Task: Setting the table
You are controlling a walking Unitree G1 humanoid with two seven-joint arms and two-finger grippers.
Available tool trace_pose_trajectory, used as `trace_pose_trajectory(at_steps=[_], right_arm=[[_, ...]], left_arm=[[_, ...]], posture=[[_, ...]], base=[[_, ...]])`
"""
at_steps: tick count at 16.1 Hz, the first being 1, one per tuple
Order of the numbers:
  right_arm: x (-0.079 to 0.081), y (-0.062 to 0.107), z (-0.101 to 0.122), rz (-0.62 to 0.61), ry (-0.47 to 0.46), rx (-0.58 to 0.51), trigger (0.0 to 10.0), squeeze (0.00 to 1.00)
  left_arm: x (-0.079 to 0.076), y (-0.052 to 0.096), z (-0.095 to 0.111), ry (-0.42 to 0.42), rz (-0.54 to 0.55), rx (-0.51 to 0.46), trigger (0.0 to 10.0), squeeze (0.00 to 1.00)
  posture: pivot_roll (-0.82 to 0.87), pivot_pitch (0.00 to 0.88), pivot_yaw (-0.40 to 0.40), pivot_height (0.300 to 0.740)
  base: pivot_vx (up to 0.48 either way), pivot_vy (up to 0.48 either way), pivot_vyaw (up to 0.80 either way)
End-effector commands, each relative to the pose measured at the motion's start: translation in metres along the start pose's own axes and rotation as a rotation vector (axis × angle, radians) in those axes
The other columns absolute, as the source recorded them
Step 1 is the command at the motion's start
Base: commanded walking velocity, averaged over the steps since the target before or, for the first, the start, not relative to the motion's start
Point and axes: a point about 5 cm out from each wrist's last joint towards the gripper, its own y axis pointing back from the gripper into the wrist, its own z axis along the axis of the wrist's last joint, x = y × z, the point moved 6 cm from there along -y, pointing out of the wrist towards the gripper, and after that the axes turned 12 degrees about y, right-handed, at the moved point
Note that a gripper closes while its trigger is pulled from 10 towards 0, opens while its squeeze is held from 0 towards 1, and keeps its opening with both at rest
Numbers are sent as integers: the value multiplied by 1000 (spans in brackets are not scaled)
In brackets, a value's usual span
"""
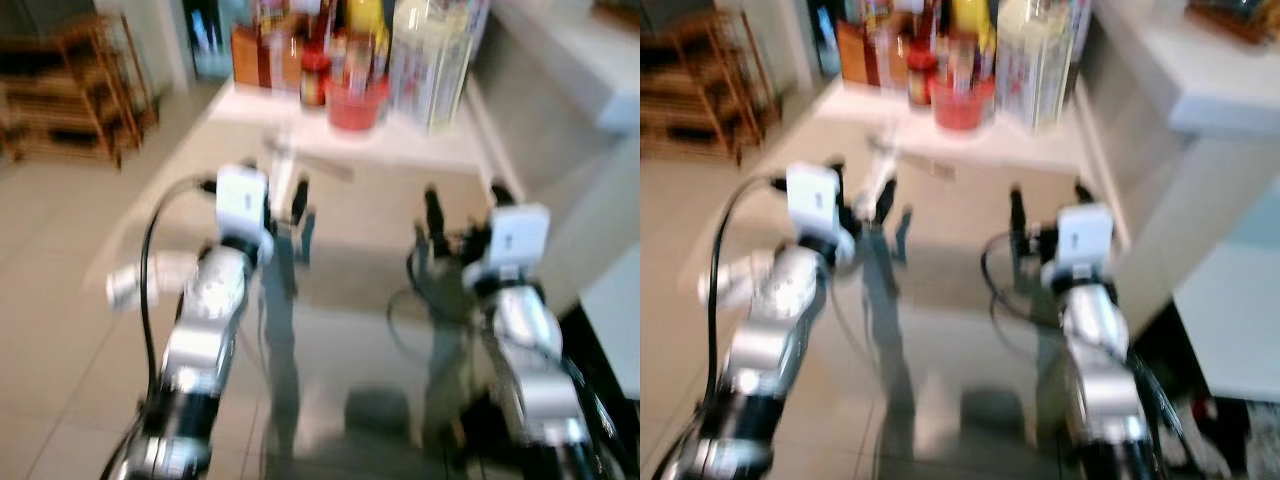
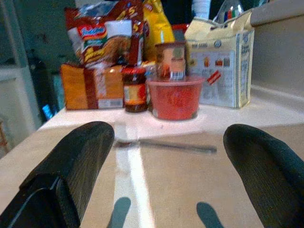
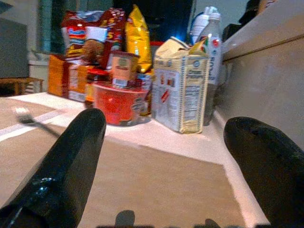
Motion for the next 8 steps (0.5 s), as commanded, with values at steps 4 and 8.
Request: trace_pose_trajectory(at_steps=[4,8], right_arm=[[-8,-7,-1,-4,3,1,10000,0],[1,-40,19,51,-22,-47,10000,0]], left_arm=[[-17,-11,12,6,-65,-26,10000,0],[-18,-15,13,18,-69,-21,10000,0]], posture=[[15,0,-20,740],[14,0,-8,740]], base=[[436,0,0],[0,0,0]])
